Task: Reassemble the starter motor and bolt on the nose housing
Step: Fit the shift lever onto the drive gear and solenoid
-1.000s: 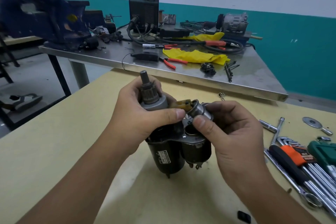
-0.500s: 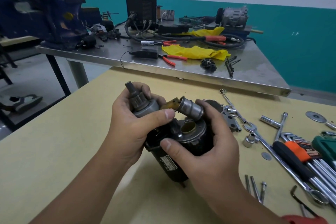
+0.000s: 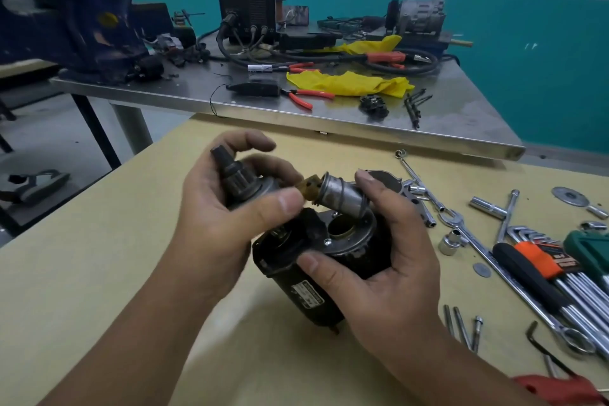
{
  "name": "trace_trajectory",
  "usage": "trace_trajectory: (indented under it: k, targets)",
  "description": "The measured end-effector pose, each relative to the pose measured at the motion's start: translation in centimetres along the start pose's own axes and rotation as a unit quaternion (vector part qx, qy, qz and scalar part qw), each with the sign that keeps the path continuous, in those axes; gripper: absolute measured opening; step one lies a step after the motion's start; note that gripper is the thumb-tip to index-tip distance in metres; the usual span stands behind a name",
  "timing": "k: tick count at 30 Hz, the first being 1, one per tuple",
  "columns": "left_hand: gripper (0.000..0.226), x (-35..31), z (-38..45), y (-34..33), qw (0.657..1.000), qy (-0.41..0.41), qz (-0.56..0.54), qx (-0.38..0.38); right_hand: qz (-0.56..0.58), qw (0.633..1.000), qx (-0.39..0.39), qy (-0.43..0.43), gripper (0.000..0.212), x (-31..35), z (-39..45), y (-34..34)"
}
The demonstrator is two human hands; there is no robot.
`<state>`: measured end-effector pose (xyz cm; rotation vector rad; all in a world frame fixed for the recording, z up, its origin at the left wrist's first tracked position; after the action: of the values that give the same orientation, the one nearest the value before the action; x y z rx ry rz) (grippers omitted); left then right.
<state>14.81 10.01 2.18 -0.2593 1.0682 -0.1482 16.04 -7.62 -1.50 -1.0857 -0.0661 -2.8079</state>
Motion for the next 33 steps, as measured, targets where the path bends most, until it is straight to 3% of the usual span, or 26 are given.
trace_trajectory:
  k: [3,5,7,9,11,18,22,26,29,33]
  targets:
    - [0.050,-1.8,0.3,0.7,0.996,-0.047,0.059,-0.041,0.006,1.000,0.008,0.000,0.067,-0.1,0.1,-0.3]
    - [0.048,-4.1,0.5,0.9,0.960,-0.151,0.232,-0.043,0.002,1.000,0.019,0.001,0.067,-0.2,0.1,-0.5]
    - [0.047,-6.0,1.1,-0.4,0.867,-0.252,0.426,0.063,-0.014,1.000,0.026,0.008,0.070,-0.4,0.3,-0.5]
    - [0.048,-6.0,2.1,-2.1,0.809,-0.197,0.511,0.211,-0.027,0.999,0.034,0.010,0.069,-0.4,0.5,-0.5]
    - [0.045,-5.3,2.9,-3.4,0.774,-0.121,0.554,0.283,-0.035,0.999,0.040,0.011,0.068,-0.4,0.6,-0.4]
    - [0.031,-4.1,3.4,-4.4,0.788,-0.129,0.530,0.286,0.019,0.999,0.022,-0.041,0.083,-0.5,0.2,-0.8]
    - [0.018,-4.3,4.2,-4.3,0.792,-0.089,0.504,0.334,0.021,0.999,0.014,-0.043,0.073,-0.5,0.2,-0.9]
    - [0.020,-4.9,5.0,-3.6,0.780,-0.047,0.509,0.362,0.026,0.998,0.020,-0.044,0.066,-0.6,0.2,-1.0]
    - [0.020,-5.1,5.2,-3.8,0.760,-0.060,0.526,0.377,0.020,0.998,0.021,-0.049,0.065,-0.7,0.3,-1.1]
    - [0.015,-4.7,5.2,-4.1,0.770,-0.083,0.522,0.359,0.001,0.998,0.019,-0.066,0.063,-0.6,0.3,-1.0]
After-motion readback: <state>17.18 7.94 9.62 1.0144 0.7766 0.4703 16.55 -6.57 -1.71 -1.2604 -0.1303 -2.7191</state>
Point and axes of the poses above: each hand's wrist, its own z-axis towards the middle knuckle, its own y-axis out of the back of the hand, x = y × z, the point moved 3 cm from there along z, towards the middle knuckle, and after that the axes turned 1 degree about z, right-handed, at the moved point
